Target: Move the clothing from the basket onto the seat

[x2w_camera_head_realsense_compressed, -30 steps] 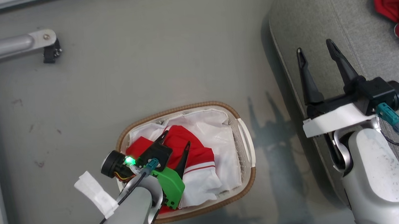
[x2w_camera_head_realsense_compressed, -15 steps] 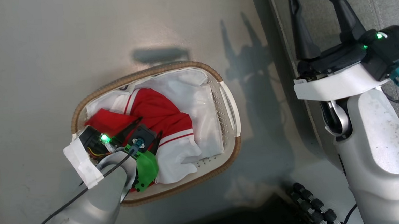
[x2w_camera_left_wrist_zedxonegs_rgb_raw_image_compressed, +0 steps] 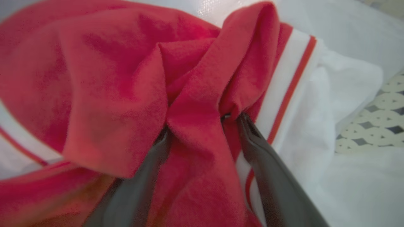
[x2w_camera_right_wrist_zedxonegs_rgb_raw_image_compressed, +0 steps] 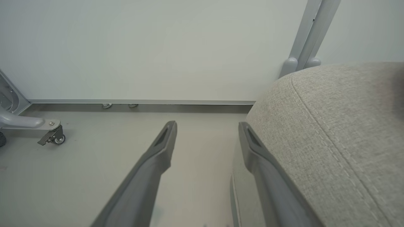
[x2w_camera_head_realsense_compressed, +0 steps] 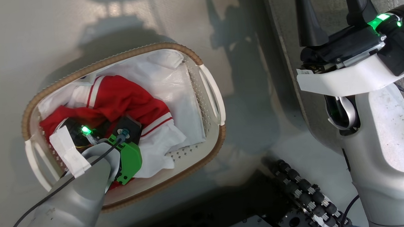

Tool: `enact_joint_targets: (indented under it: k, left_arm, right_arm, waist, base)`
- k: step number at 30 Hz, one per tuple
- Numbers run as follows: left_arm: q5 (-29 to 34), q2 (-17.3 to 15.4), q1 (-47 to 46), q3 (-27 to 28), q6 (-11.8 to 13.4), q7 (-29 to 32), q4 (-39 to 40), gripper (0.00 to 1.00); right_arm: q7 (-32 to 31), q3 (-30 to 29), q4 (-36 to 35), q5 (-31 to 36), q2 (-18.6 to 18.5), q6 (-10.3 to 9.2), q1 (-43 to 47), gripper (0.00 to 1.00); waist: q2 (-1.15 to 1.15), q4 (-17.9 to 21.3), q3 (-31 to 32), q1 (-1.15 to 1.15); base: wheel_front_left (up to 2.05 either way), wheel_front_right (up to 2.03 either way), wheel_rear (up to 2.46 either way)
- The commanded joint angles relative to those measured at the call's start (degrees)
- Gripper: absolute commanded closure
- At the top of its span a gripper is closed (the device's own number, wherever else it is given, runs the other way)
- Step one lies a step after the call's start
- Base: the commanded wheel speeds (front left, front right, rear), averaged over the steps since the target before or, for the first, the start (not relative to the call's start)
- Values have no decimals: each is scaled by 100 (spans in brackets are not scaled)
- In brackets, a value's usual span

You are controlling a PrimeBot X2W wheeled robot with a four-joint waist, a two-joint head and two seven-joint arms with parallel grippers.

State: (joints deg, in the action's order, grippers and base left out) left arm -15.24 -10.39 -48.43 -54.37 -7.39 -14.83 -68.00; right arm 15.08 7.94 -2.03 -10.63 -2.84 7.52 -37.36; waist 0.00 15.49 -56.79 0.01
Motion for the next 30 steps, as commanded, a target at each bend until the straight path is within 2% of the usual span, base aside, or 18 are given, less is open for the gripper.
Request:
enact_joint_targets:
  k: [1, 3, 4, 5, 12, 18, 30]
  left_arm:
    - [-74, -47, -116, -33, -17, 16, -88, 13]
    - [-106, -30, -142, -59, -17, 13, -162, 66]
    - [-129, -21, -156, -62, -17, 10, -181, 81]
    - [-152, -7, -166, -68, -17, 1, -189, 100]
    - [-337, 78, -3, -39, -17, -36, 4, 100]
    - [-437, 100, 324, 140, 4, -38, 683, 100]
    - [-596, 245, 1469, 826, -5, -40, 2299, 100]
  right_arm:
    - [14, 7, -21, -28, -10, -6, -38, 0]
    - [14, 8, 1, -45, -10, -6, -16, 0]
    - [14, 7, 17, -43, -10, -6, -4, 0]
    - [14, 3, 39, -34, -10, -6, 17, 0]
    - [14, -10, 234, 170, -10, -6, 174, 0]
    - [14, -22, 453, 407, -13, -6, 361, 0]
    - [14, -106, 1094, 931, -16, -6, 1245, 0]
  waist:
    - [0, 146, -134, -1]
    - [0, 162, -125, -1]
    - [0, 165, -110, -1]
    - [0, 161, -80, -1]
    - [0, 29, 292, -1]
    - [0, -191, 857, -1]
    - [0, -769, 2757, -1]
  base:
    - [0, 0, 0]
    - [0, 0, 0]
    - [0, 0, 0]
    - [0, 0, 0]
    - [0, 0, 0]
    - [0, 0, 0]
    - [0, 0, 0]
